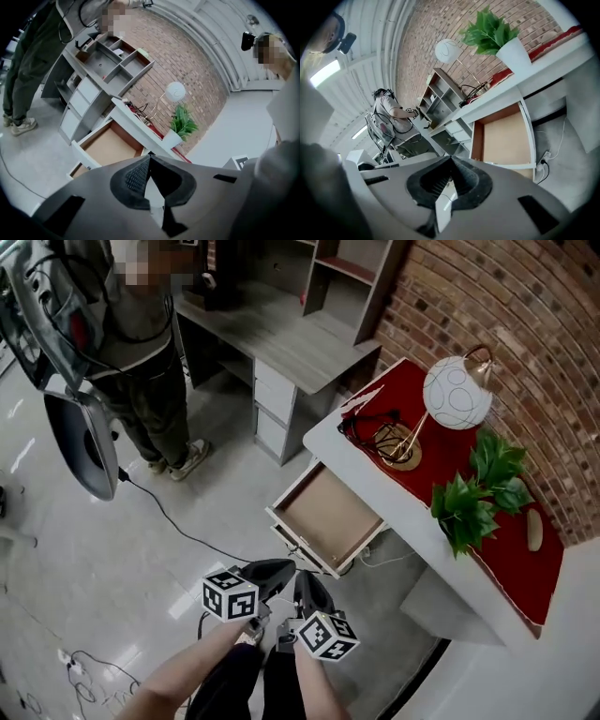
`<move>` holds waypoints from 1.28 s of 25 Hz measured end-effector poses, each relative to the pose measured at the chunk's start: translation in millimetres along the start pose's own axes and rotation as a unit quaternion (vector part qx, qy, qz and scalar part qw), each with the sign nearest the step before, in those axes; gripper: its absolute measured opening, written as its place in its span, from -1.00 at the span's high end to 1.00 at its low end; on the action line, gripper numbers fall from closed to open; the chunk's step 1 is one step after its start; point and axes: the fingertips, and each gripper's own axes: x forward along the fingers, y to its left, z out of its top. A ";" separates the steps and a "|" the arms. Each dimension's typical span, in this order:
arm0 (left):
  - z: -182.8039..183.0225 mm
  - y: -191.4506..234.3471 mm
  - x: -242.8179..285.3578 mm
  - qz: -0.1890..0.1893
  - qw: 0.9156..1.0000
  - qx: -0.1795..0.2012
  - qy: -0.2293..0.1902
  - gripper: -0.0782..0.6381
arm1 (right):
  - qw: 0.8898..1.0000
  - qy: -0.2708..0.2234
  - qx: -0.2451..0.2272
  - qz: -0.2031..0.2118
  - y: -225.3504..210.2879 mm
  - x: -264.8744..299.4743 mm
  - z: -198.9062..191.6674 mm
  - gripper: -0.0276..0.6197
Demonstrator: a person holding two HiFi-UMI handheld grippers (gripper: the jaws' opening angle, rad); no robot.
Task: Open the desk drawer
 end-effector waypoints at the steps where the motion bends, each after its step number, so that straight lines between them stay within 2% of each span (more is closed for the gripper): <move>1: 6.9 -7.9 -3.2 0.000 1.000 0.006 -0.006 0.75 | 1.000 -0.001 -0.004 -0.003 5.5 -4.2 8.4 0.86; 6: 33.7 -39.1 -15.8 0.011 0.997 0.072 -0.006 0.75 | 0.999 -0.016 -0.043 0.008 34.8 -19.2 55.0 0.86; 12: 62.6 -84.9 -31.5 0.001 0.991 0.136 -0.007 0.75 | 0.995 -0.047 -0.086 0.024 66.9 -46.5 99.9 0.86; 22: 72.4 -152.9 -46.3 -0.031 0.983 0.181 -0.022 0.75 | 0.981 -0.076 -0.176 0.032 93.8 -110.1 134.2 0.86; 28: 61.7 -174.7 -52.7 -0.024 0.979 0.198 -0.041 0.75 | 0.975 -0.118 -0.187 -0.005 86.2 -157.7 141.2 0.86; 32: 55.5 -183.7 -51.7 -0.024 0.975 0.215 -0.046 0.75 | 0.966 -0.137 -0.217 -0.026 76.2 -171.6 146.3 0.86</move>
